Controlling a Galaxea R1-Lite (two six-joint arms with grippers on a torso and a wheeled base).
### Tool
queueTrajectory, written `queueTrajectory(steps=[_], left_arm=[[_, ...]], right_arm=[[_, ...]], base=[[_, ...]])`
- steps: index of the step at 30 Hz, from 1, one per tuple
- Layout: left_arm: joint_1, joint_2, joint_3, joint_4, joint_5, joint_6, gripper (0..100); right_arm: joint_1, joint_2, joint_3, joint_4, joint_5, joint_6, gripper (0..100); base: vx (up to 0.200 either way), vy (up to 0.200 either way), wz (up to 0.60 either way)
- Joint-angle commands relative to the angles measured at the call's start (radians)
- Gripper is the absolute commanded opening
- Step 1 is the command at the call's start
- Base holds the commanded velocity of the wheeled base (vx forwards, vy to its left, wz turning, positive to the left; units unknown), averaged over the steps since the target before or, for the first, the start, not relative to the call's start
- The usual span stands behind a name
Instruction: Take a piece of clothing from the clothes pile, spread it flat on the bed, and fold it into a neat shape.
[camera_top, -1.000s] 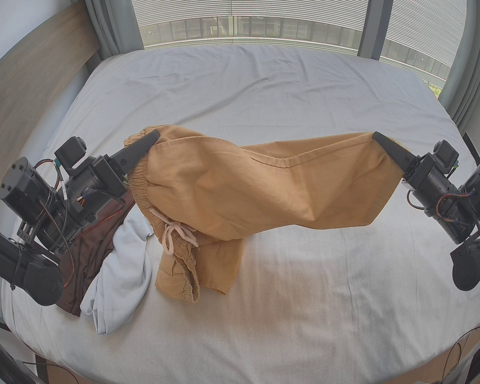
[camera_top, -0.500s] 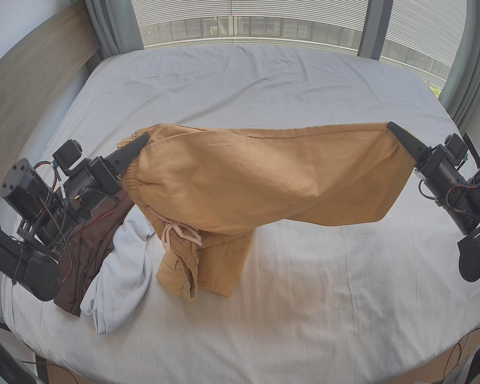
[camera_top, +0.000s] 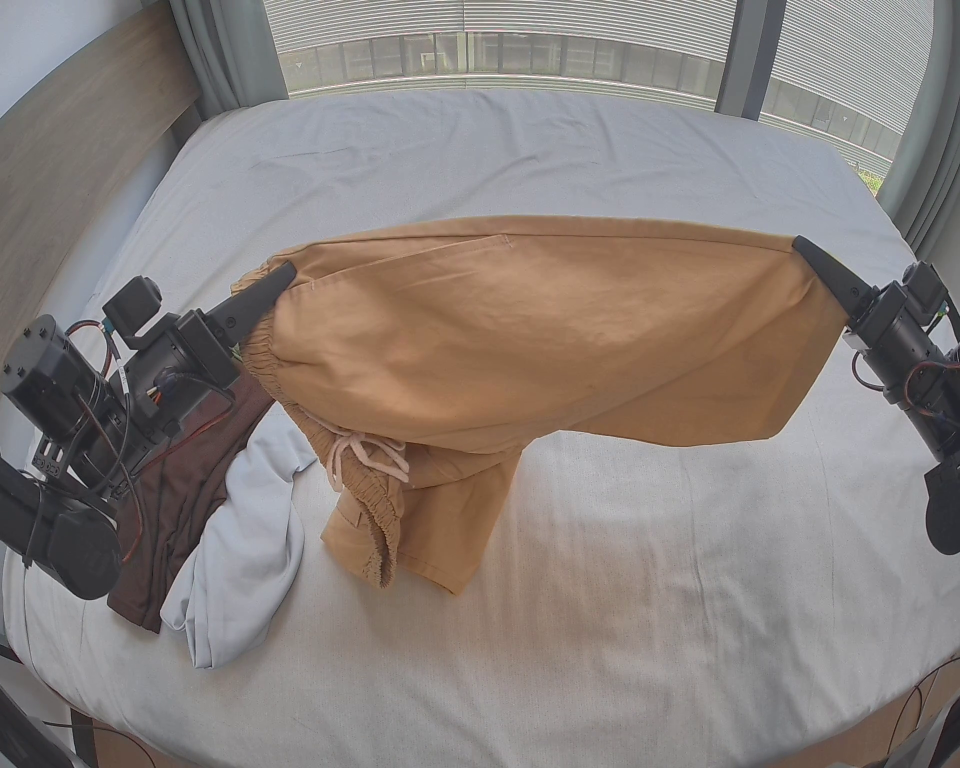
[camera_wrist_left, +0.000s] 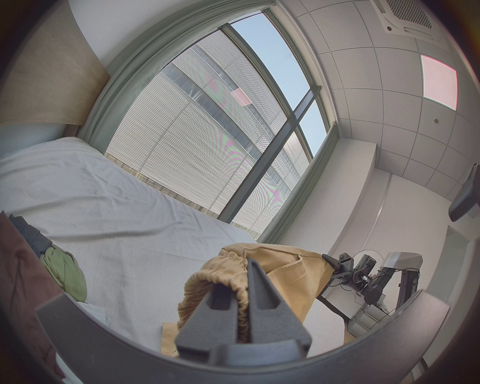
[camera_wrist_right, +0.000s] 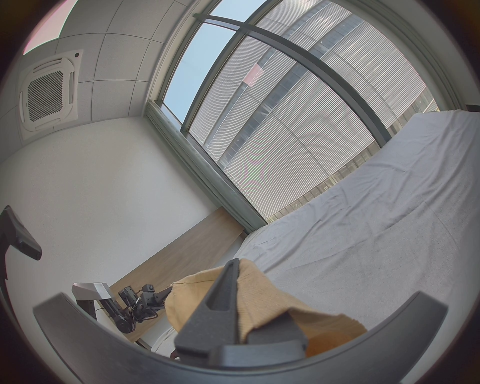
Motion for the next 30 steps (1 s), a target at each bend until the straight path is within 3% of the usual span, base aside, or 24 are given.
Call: queueTrajectory(steps=[1, 30], left_arm=[[0.01, -0.002, 0.0, -0.001, 0.001, 0.0, 0], [0.036, -0.002, -0.003, 0.001, 0.008, 0.003, 0]], right_arm=[[-0.011, -0.008, 0.006, -0.001, 0.011, 0.0, 0], [0.016, 0.083, 0.049, -0.002, 0.027, -0.016, 0]], base=[[0.0, 0.0, 0.0], [0.0, 0.0, 0.0]])
